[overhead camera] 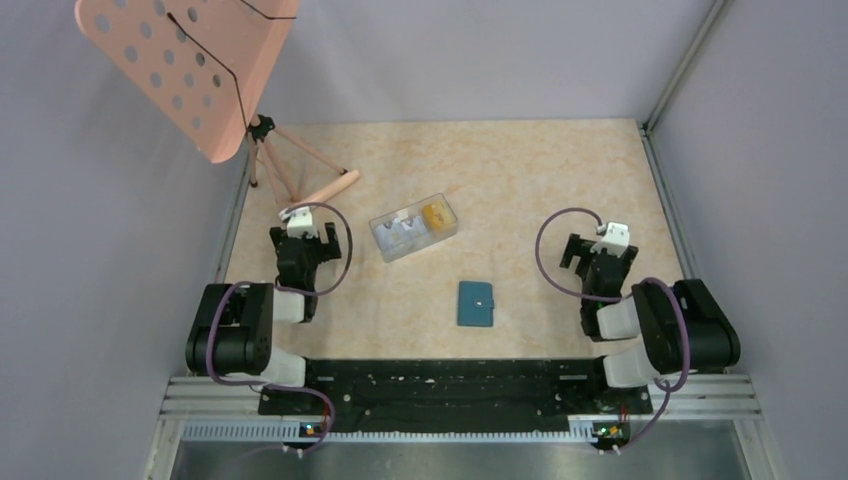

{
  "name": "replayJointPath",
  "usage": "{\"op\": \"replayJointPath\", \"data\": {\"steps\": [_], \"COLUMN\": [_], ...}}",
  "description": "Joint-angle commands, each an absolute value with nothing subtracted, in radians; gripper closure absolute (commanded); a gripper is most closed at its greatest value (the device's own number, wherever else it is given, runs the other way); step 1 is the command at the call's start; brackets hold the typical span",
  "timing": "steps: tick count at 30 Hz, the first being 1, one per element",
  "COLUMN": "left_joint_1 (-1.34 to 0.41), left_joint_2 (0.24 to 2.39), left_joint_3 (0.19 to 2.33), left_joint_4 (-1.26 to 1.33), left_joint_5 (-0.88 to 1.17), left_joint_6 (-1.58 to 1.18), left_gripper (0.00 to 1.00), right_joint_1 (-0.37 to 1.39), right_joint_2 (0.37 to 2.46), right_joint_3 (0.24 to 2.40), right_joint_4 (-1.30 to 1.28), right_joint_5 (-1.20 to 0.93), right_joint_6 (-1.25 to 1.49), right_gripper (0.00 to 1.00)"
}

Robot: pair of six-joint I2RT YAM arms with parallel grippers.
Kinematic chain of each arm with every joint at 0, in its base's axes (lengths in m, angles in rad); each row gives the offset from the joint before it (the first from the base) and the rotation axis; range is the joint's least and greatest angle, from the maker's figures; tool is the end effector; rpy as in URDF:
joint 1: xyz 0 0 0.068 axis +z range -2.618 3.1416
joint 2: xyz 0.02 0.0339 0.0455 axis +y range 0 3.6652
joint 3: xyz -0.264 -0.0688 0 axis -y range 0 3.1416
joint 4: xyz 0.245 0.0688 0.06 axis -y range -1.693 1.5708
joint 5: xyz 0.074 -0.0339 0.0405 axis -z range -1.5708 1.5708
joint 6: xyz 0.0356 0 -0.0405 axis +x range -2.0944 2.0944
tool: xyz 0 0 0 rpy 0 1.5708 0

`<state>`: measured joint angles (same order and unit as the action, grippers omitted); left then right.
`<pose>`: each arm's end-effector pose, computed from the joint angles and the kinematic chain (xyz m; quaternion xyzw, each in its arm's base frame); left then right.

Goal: Put the credit cards into the card holder
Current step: Reset both arms

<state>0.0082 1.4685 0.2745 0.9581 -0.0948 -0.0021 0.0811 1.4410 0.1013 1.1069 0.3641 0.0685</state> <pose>0.2454 0.0054 0.1448 -0.0334 0.7844 0.0391 0.6182 0.2051 0.0039 0.1258 0.1074 0.7722 -0.0960 0.6189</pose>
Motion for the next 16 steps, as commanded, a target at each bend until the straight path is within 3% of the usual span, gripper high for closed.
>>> {"op": "replayJointPath", "data": {"steps": [1, 16], "left_joint_1": [0.025, 0.025], "left_joint_2": [1.463, 1.464], "left_joint_3": [0.308, 0.307], "left_joint_4": [1.042, 1.044], "left_joint_5": [-0.171, -0.167], "left_joint_6": [-0.043, -0.04], "left_gripper": [0.01, 0.01], "right_joint_1": [0.077, 0.076], "right_joint_2": [1.455, 1.459], "right_joint_3": [0.173, 0.173], "right_joint_4": [1.238, 1.245], "right_joint_5": [0.318, 0.336], "right_joint_6": [0.035, 0.041], "right_gripper": [0.01, 0.01]}}
